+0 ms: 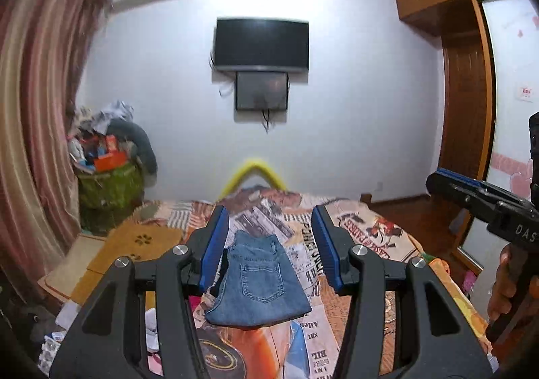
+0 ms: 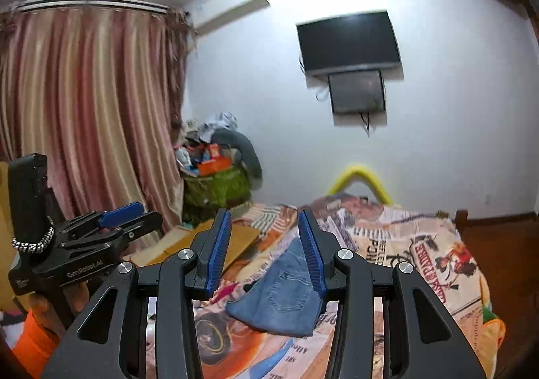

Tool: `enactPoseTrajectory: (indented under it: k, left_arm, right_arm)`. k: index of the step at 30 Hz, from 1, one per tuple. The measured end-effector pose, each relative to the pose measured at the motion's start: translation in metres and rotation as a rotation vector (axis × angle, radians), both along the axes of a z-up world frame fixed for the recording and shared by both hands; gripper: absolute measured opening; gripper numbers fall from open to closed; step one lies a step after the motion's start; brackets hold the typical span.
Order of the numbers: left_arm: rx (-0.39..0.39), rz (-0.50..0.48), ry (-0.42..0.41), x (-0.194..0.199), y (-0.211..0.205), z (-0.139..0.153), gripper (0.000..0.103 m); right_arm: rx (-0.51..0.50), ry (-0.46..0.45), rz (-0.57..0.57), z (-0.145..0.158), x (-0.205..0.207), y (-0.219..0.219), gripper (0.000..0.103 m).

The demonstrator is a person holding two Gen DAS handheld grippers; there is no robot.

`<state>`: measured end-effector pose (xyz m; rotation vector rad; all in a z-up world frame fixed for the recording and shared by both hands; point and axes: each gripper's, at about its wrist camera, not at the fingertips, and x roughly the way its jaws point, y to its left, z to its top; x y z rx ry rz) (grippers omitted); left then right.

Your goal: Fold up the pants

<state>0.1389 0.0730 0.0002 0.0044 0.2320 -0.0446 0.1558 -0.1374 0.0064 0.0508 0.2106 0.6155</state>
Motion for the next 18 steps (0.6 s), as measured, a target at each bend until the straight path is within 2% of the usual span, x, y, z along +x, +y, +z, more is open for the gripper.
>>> enactPoseTrajectory:
  k: [4, 7, 10, 11, 13, 15, 17, 18]
  left_arm:
    - [0.012, 0.02, -0.041, -0.038, -0.008, 0.0, 0.051]
    - [-0.001, 0.018, -0.053, -0.057, -0.01, -0.003, 0.058]
    - [-0.017, 0.028, -0.071, -0.072, -0.008, -0.006, 0.077]
    - [-0.018, 0.037, -0.079, -0.077, -0.007, -0.007, 0.084]
    - [-0.021, 0.049, -0.087, -0.083, -0.006, -0.01, 0.092]
    - [-0.032, 0.057, -0.092, -0.086, -0.004, -0.011, 0.096]
    - [-0.034, 0.063, -0.094, -0.087, -0.004, -0.013, 0.101]
    - [-0.033, 0.07, -0.098, -0.088, -0.004, -0.014, 0.101]
  right_arm:
    - [-0.005, -0.038, -0.002, -0.004, -0.032, 0.002, 0.038]
    - [-0.002, -0.046, -0.013, -0.012, -0.046, 0.003, 0.04]
    - [-0.013, -0.07, -0.047, -0.019, -0.06, 0.003, 0.063]
    - [-0.016, -0.08, -0.058, -0.02, -0.062, 0.003, 0.068]
    - [-0.016, -0.072, -0.056, -0.021, -0.064, 0.004, 0.071]
    - [-0.017, -0.06, -0.065, -0.021, -0.063, 0.004, 0.079]
    - [-0.019, -0.067, -0.086, -0.022, -0.062, 0.006, 0.092]
    - [-0.021, -0.07, -0.095, -0.023, -0.065, 0.006, 0.094]
